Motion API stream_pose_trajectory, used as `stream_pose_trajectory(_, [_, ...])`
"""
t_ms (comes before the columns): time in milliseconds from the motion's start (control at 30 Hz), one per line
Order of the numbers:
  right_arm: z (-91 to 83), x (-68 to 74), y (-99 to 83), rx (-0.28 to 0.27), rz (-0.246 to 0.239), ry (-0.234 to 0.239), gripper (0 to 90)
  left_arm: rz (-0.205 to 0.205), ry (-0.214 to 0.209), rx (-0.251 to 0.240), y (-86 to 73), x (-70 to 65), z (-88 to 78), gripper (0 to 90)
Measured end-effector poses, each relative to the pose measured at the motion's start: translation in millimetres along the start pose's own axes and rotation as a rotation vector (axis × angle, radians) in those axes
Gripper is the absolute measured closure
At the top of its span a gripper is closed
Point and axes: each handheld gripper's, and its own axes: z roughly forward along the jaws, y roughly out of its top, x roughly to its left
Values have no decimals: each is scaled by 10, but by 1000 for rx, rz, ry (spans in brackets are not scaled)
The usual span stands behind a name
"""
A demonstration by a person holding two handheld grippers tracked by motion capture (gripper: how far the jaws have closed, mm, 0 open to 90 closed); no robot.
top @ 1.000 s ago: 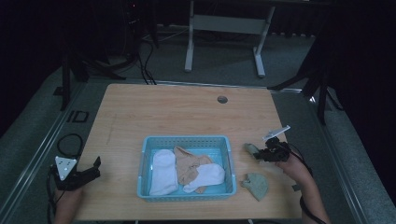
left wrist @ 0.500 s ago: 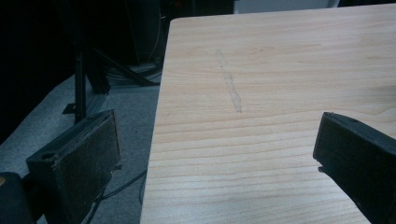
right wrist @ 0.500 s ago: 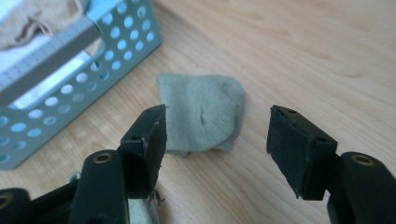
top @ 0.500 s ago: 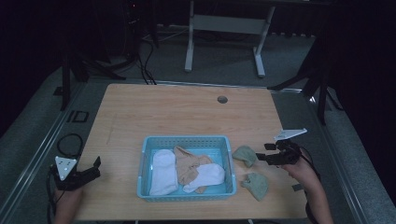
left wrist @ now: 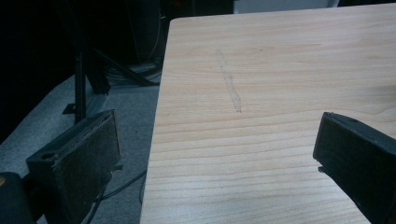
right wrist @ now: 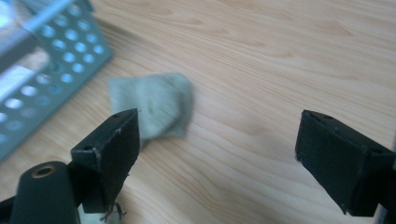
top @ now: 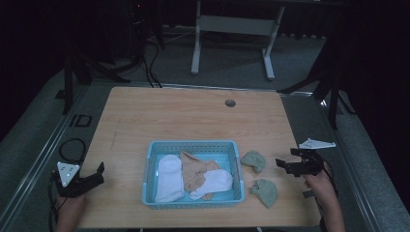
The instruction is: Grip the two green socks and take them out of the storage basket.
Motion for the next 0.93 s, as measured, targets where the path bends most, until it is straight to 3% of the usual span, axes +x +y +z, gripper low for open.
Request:
stream_pose_trajectory(233, [-54, -126, -220, -73, 83, -89, 131, 2, 0, -2, -1, -2, -1, 3])
stream_pose_trajectory(367, [-43, -190, -347, -71, 140, -141, 131, 4, 1, -4, -2, -6, -3, 3])
stream_pose_trajectory(500, [-17, -215, -469, -75, 159, -168, 131, 5, 0, -2, -1, -7, -2, 4])
stream_pose_trajectory(767, [12, -245, -627, -92, 199, -162, 133, 8, -2, -1, -1, -7, -1, 3])
stream_pose_trajectory(933, [41, -245, -657, -86, 189, -171, 134, 8, -4, 0, -1, -6, 0, 3])
